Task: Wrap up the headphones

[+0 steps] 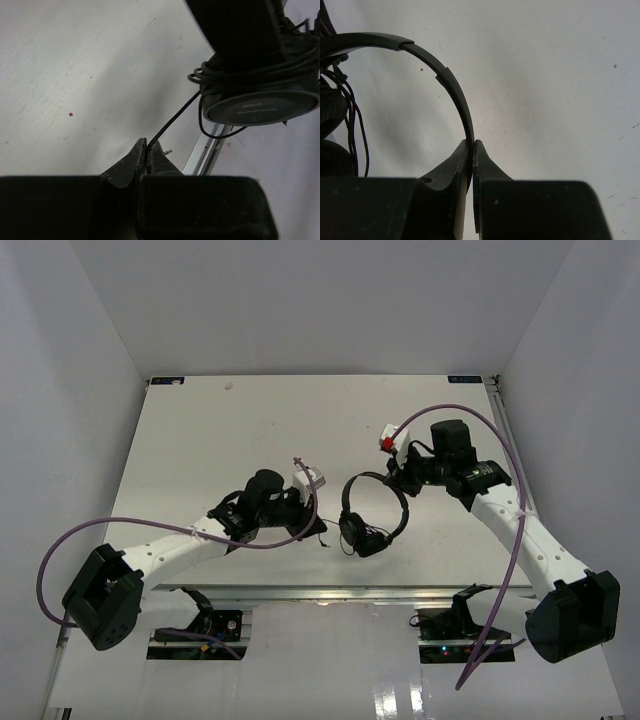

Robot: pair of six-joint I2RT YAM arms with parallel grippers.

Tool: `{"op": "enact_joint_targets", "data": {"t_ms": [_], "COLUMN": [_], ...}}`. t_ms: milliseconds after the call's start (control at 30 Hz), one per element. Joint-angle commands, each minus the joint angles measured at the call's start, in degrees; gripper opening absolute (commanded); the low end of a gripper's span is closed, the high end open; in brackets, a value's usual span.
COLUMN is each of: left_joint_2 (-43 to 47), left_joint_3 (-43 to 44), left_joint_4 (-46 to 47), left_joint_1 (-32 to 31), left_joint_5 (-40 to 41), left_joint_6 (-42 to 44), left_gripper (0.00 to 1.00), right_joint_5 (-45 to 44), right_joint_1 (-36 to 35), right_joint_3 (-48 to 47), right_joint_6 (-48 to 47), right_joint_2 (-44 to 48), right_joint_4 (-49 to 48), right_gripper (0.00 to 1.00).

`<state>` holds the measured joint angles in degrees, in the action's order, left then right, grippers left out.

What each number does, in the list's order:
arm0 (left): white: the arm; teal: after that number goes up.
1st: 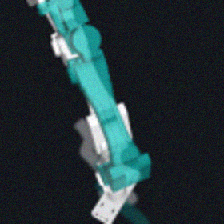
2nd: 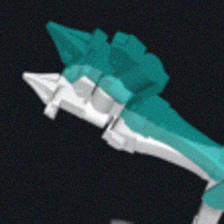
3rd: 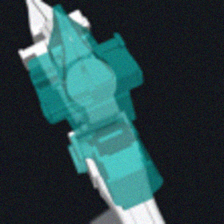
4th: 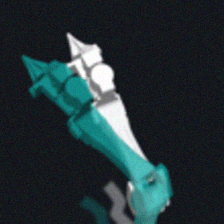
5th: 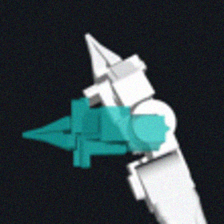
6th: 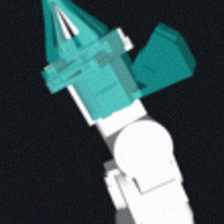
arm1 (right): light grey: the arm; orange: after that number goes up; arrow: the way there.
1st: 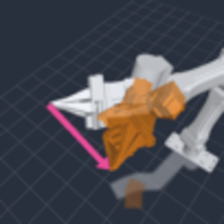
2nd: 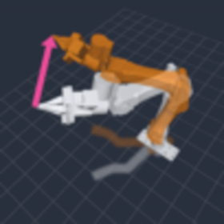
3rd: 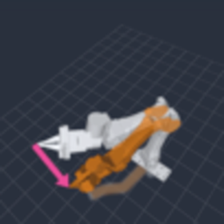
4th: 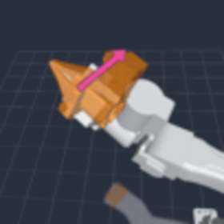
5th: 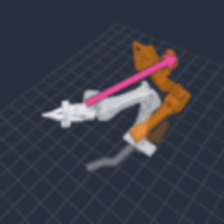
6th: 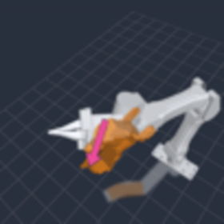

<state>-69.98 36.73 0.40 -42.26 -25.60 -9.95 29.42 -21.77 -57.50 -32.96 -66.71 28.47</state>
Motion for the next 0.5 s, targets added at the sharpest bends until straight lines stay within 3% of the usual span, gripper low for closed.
{"op": "enact_joint_targets", "data": {"t_ms": [0,267,467], "left_joint_2": [-3.21,-10.0,-18.29], "left_joint_3": [7.5,13.21,18.92], "left_joint_4": [-9.42,-11.78,-12.79], "left_joint_1": [1.44,4.91,9.76], "left_joint_5": [-5.17,-3.69,-8.84], "left_joint_6": [-0.31,-0.94,-1.29], "left_gripper": [0.0,0.0,0.0], "right_joint_5": [-5.52,-7.73,-14.13], "right_joint_1": [-1.78,-4.07,-4.16], "right_joint_3": [2.25,3.62,3.72], "right_joint_6": [-2.46,-1.26,3.05], "right_joint_2": [-1.67,-7.29,-12.27], "right_joint_4": [-4.78,-11.48,-19.41], "right_gripper": [0.08,0.08,0.08]}}
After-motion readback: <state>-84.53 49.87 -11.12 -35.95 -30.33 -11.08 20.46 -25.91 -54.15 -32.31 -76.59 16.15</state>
